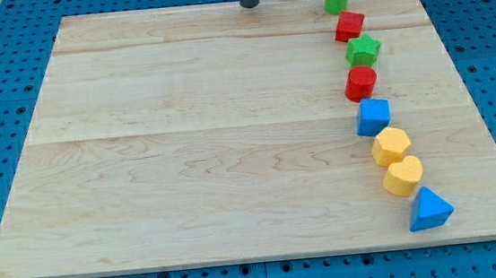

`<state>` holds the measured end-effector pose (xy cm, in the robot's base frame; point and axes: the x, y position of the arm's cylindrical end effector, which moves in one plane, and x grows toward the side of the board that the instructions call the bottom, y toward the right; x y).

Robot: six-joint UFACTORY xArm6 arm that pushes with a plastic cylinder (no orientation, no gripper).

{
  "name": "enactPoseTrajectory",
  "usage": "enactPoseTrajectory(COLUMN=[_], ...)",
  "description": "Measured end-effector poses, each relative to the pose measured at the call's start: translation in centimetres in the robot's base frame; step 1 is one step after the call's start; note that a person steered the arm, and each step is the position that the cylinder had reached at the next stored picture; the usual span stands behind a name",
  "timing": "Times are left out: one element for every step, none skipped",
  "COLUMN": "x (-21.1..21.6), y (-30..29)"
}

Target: Push the green circle diagnol to the red cube

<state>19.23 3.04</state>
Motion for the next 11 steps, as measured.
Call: enactPoseTrajectory(x=[0.2, 0.0, -0.1, -0.1, -0.1, -0.1, 0.0, 1.7, 4.4, 5.3, 3.9], y=[2.3, 5.3, 8.6, 12.2, 17.2, 22.3, 28.1, 29.5, 27.7, 22.8, 19.4])
